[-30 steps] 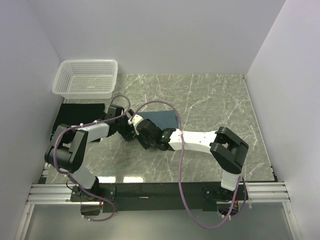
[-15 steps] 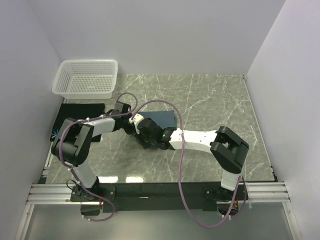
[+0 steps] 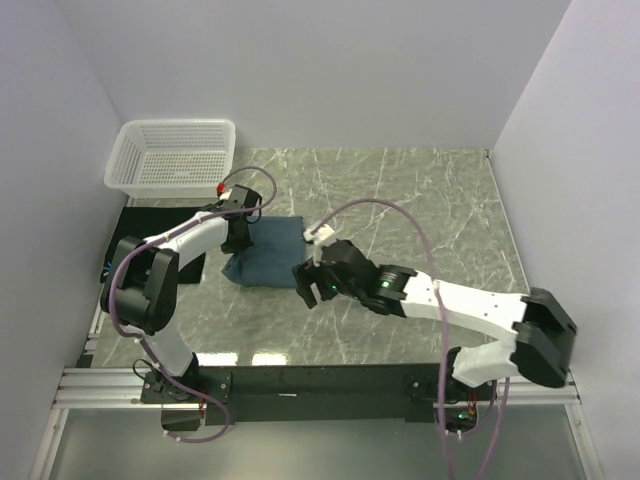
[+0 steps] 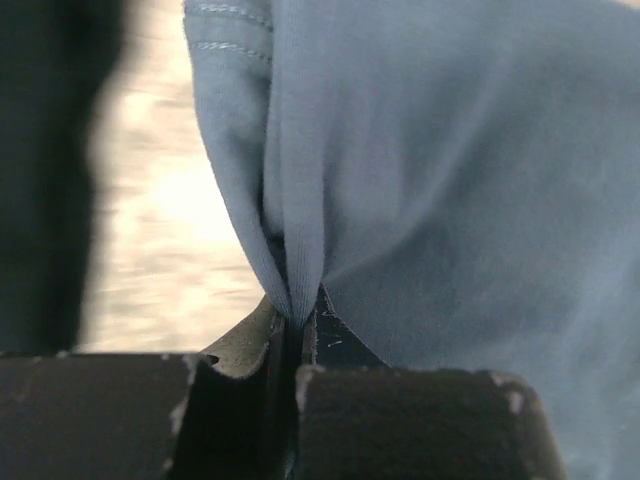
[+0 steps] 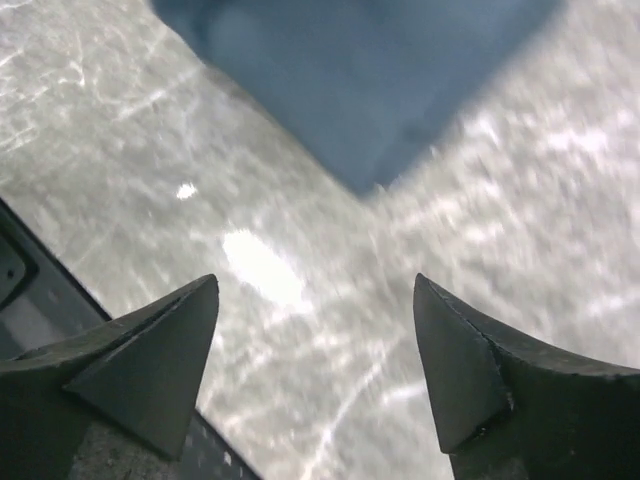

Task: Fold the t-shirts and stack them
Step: Neatly place the folded tshirt to the corner

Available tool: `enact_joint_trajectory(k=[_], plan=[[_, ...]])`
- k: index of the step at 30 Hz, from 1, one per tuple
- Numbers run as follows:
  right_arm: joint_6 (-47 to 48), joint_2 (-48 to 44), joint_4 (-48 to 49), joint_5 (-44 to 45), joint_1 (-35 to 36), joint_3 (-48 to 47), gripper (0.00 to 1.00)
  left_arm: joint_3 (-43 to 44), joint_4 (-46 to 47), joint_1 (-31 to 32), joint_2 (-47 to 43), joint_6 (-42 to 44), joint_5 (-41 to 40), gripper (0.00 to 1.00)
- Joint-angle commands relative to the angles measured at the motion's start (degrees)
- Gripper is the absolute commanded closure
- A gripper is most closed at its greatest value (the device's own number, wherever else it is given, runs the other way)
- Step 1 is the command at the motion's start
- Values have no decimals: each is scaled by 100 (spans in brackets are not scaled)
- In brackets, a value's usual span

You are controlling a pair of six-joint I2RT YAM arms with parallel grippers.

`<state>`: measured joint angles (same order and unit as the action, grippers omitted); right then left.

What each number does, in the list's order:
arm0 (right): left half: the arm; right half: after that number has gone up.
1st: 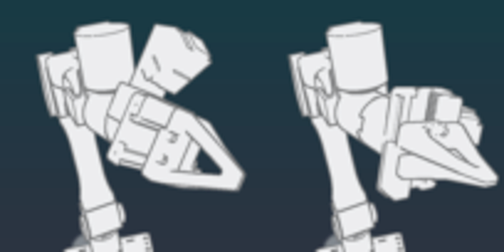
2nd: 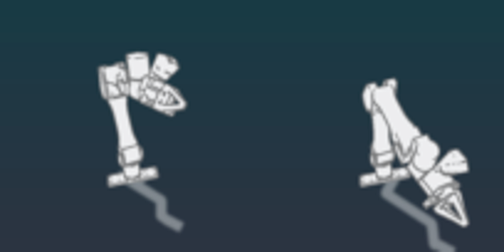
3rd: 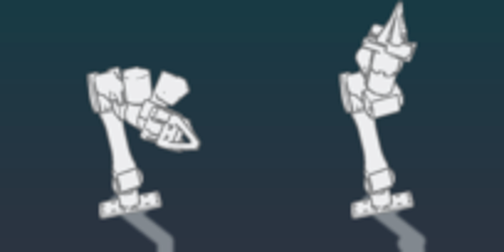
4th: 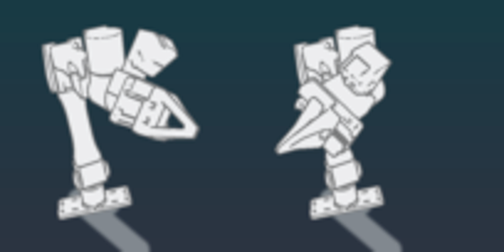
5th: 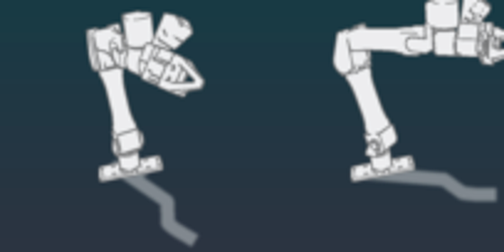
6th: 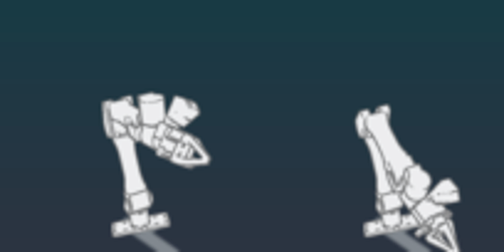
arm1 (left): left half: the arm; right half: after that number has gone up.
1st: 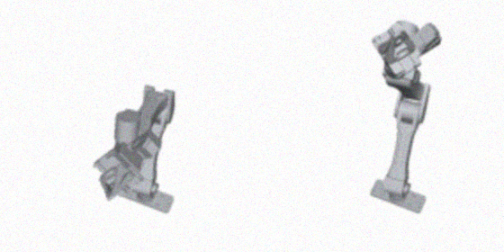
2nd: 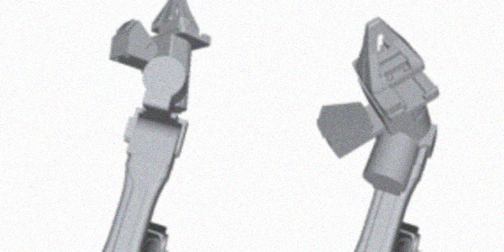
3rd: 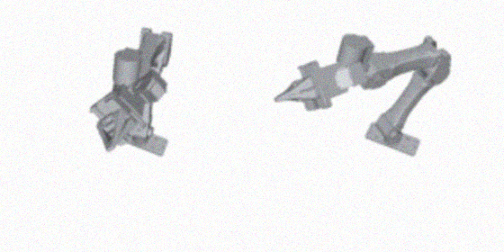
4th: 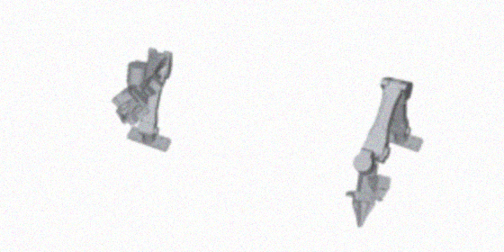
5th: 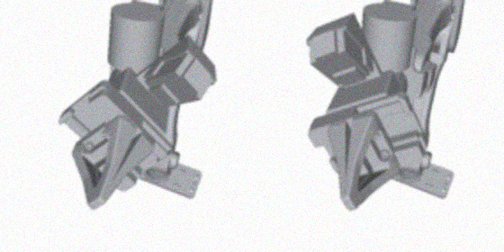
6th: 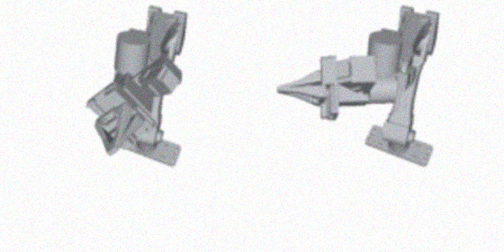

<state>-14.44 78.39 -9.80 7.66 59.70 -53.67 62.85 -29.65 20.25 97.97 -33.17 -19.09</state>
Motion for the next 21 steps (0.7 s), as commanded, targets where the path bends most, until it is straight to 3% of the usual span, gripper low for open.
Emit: enact_joint_trajectory(k=[1, 7, 21], plan=[[-410, -708, -241, 130, -160, 540, 14, 341, -708, -56, -489, 688, -1315, 99], [-367, -1597, -303, 87, -397, 1059, 14, 535, -1025, -425, -753, 1172, -1940, 99], [-279, -2100, -224, 16, -609, 1341, 14, 1106, -911, -1392, -1017, 2332, -2371, 99]])
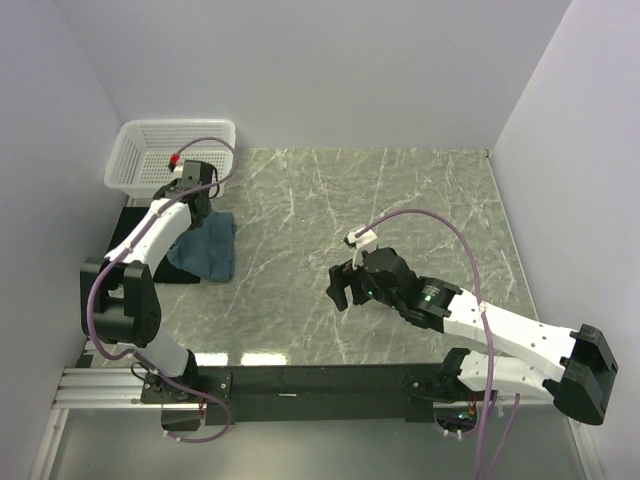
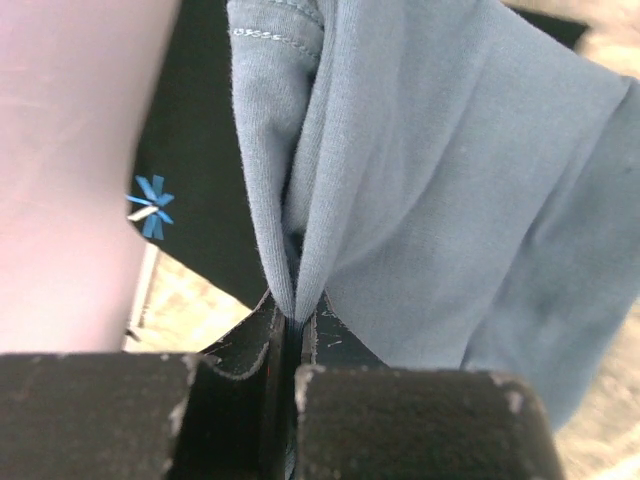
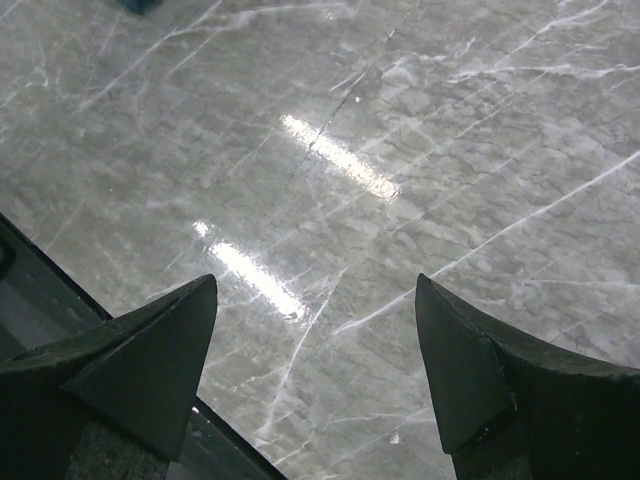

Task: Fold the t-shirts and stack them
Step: Neatly place the folded tshirt to the corner

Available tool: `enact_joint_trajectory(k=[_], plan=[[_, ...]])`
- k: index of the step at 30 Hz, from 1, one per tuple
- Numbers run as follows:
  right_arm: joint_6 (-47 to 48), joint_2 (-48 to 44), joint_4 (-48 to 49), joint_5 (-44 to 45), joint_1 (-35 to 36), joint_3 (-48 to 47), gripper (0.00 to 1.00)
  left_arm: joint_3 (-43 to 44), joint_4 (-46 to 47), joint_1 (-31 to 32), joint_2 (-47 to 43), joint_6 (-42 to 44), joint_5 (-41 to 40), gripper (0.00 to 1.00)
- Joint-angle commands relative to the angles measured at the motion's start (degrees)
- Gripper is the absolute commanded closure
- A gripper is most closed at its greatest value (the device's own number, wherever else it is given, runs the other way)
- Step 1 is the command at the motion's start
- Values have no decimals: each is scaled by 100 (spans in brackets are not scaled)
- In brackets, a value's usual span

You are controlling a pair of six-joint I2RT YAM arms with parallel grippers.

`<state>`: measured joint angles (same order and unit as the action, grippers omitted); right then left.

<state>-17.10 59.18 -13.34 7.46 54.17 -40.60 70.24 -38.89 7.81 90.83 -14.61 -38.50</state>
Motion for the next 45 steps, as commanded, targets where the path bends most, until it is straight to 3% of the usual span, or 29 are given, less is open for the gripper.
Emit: enact_joint_trajectory(k=[1, 11, 30, 45], plan=[[-12, -205, 148, 36, -65, 69, 14, 481, -13, -192, -302, 529, -448, 99], [-3, -222, 350, -17, -126, 210, 15, 1299, -259, -763, 128, 714, -702, 99], [5, 103, 350, 18, -153, 237, 16, 184, 1103, -1379, 937, 556, -1344, 99], [-21, 164, 227, 45, -153, 192, 18, 429, 1384, -1634, 1402, 688, -2021, 99]])
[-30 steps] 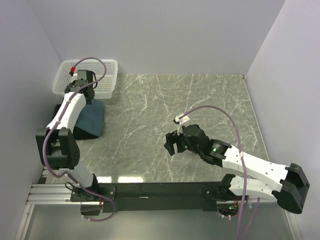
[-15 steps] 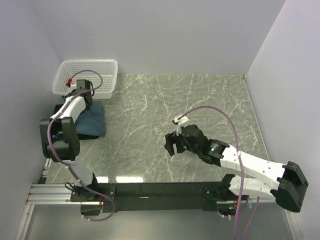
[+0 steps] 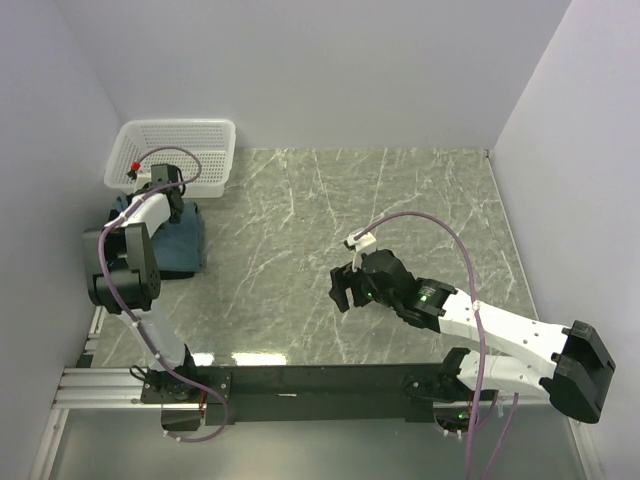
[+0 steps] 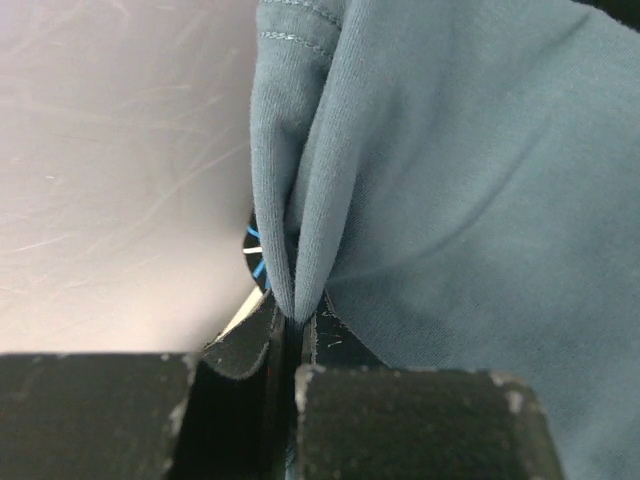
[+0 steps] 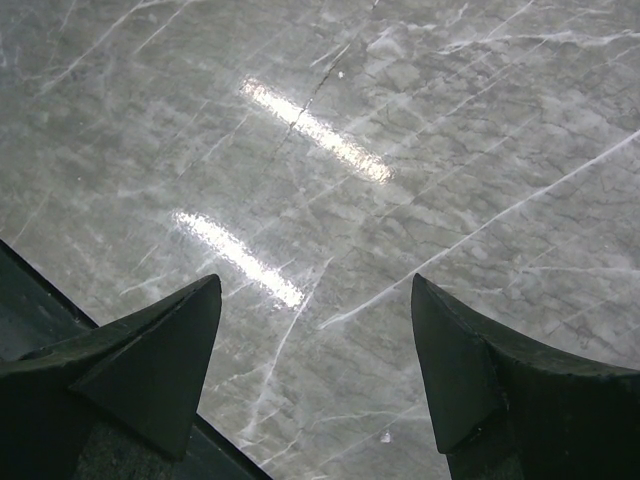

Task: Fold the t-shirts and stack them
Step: Neatly place the folded tshirt to the corner, then reset both grippers

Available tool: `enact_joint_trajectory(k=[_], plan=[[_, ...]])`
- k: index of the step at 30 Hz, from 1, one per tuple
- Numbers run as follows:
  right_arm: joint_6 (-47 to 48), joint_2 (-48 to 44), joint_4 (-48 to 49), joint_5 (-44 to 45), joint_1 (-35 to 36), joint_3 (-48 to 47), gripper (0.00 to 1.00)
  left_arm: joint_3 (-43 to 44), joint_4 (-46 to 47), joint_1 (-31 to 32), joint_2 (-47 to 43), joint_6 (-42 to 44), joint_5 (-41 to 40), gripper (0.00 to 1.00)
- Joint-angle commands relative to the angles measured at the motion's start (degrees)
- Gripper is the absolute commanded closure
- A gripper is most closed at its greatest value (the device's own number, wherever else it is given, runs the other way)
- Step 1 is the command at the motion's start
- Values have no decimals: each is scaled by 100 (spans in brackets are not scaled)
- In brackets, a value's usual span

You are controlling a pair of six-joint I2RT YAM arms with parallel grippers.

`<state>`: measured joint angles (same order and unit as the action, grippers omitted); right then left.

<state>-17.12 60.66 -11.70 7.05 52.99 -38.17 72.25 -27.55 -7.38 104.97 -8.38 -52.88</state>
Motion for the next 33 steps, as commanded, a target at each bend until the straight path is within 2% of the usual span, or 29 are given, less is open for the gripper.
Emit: enact_joint_trajectory(k=[1, 10, 16, 22, 25, 26, 28, 32, 33], plan=[[-10, 24, 54, 69, -43, -50, 18, 237, 276, -124, 6, 117, -626, 99], [-10, 103, -34, 34, -35, -164, 18, 448, 250, -132, 243, 161, -917, 98], [-10, 139, -51, -11, -35, -182, 18, 378, 838, -133, 375, 486, -925, 93], [-19, 121, -95, -19, -35, -199, 19, 439, 831, -132, 507, 443, -987, 75], [-10, 112, -139, -19, -43, -243, 19, 439, 760, -150, 498, 329, -1075, 62], [-19, 86, -139, -19, -35, -261, 19, 457, 699, -150, 481, 302, -1118, 54], [-28, 42, -200, -2, -35, -287, 19, 474, 628, -150, 376, 197, -1154, 44], [-54, -107, -323, 94, -35, -357, 19, 483, 471, -150, 33, -22, -1093, 33], [-72, -142, -359, 130, -43, -375, 19, 527, 191, -159, -133, -302, -901, 32]])
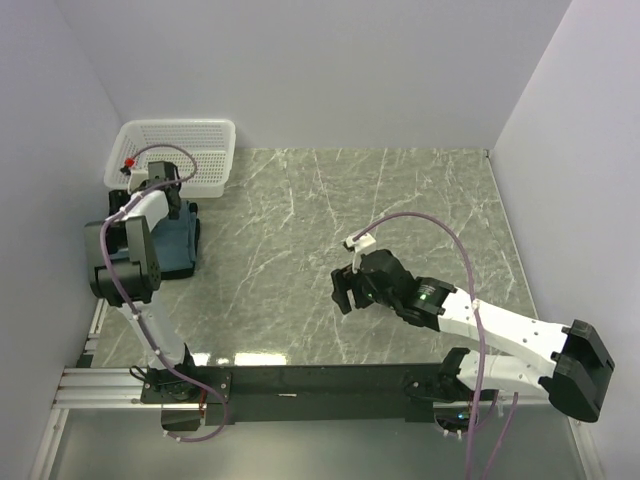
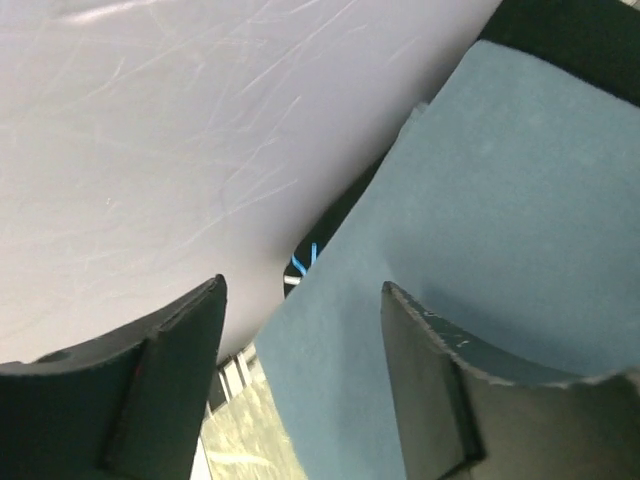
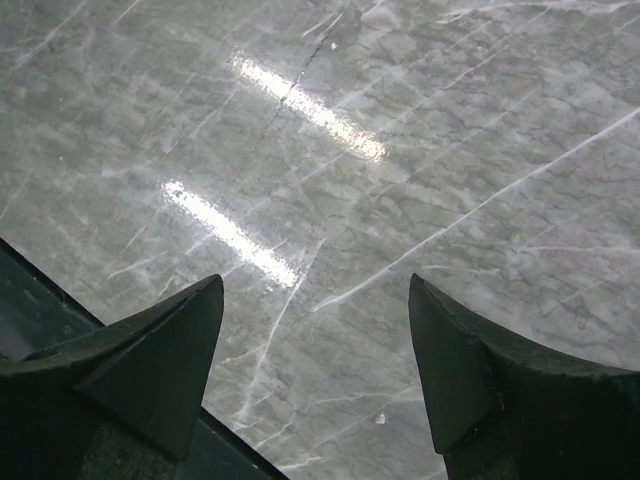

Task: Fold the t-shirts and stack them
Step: Reset both grippers

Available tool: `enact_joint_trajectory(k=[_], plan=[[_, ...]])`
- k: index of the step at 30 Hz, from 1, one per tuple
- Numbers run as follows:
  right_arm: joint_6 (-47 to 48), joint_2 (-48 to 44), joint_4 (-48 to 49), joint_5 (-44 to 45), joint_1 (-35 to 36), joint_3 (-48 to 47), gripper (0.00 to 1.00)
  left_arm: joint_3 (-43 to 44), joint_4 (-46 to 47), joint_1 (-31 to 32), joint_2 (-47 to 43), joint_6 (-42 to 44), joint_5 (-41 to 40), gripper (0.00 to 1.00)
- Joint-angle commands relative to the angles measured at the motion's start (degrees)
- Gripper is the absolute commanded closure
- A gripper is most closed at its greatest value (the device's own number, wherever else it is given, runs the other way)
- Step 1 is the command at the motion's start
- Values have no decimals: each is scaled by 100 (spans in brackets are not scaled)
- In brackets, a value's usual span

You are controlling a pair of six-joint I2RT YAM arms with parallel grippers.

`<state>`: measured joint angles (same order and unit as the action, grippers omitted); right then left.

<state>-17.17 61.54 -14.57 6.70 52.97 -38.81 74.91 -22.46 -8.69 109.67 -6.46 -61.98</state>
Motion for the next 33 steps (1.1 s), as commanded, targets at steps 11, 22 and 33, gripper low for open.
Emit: enact_joint_trajectory(k=[11, 22, 33], plan=[[-831, -801, -1161, 1868, -401, -952, 12, -248, -927, 788, -3579, -1647, 3532, 23], [-1799, -2011, -2726, 3556, -1078, -1612, 0, -1023, -1752, 1440, -7299, -1956, 4476, 1], [-1403, -3999, -2086, 4277, -1087, -681, 0, -1391, -2246, 1642, -9893, -2052, 2542, 1]])
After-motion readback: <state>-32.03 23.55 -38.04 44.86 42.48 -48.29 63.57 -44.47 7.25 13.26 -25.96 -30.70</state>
